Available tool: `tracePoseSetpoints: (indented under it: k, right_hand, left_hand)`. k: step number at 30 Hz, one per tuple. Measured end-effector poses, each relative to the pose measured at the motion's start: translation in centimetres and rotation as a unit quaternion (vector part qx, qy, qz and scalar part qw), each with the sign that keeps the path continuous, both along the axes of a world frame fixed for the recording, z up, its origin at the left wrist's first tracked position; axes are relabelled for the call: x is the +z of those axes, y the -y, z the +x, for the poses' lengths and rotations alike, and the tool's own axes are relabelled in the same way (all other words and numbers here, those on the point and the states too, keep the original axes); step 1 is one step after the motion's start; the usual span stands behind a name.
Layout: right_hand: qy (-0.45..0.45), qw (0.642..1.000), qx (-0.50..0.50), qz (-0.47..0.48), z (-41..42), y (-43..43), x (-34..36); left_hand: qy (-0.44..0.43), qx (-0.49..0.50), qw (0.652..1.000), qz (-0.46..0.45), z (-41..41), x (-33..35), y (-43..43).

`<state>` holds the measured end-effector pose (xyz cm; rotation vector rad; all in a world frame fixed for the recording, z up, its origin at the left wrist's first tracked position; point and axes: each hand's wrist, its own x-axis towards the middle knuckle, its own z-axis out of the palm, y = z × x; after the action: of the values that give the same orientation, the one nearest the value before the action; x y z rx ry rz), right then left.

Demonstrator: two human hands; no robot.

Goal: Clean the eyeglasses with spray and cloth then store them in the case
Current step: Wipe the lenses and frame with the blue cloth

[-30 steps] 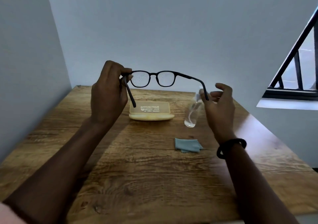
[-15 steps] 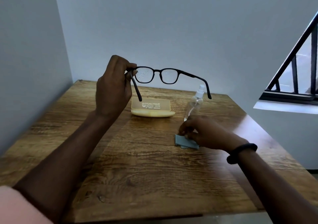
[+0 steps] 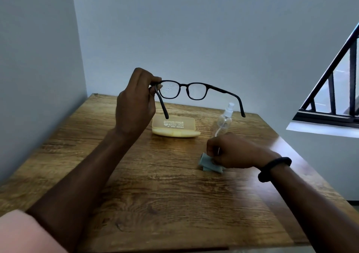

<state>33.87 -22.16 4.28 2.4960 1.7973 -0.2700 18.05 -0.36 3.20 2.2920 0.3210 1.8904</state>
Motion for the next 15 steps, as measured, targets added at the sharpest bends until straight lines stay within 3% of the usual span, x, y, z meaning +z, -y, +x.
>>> tracePoseSetpoints:
  k: [7, 11, 15]
  right_hand:
    - [-0.015, 0.988, 0.077, 0.132, -1.3, -1.3, 1.8]
    - [-0.12, 0.966, 0.029, 0.229, -2.4, -2.3, 2.3]
    - [-0.249, 0.912, -0.054, 0.322, -3.2, -3.7, 2.6]
  left_hand:
    - [0.008, 0.005, 1.0, -0.01, -0.2, 0.1, -0.3]
    - [0.007, 0.008, 1.0, -0.016, -0.3, 0.3, -0.3]
    - [0.017, 0.011, 0.999, -0.025, -0.4, 0.5, -0.4]
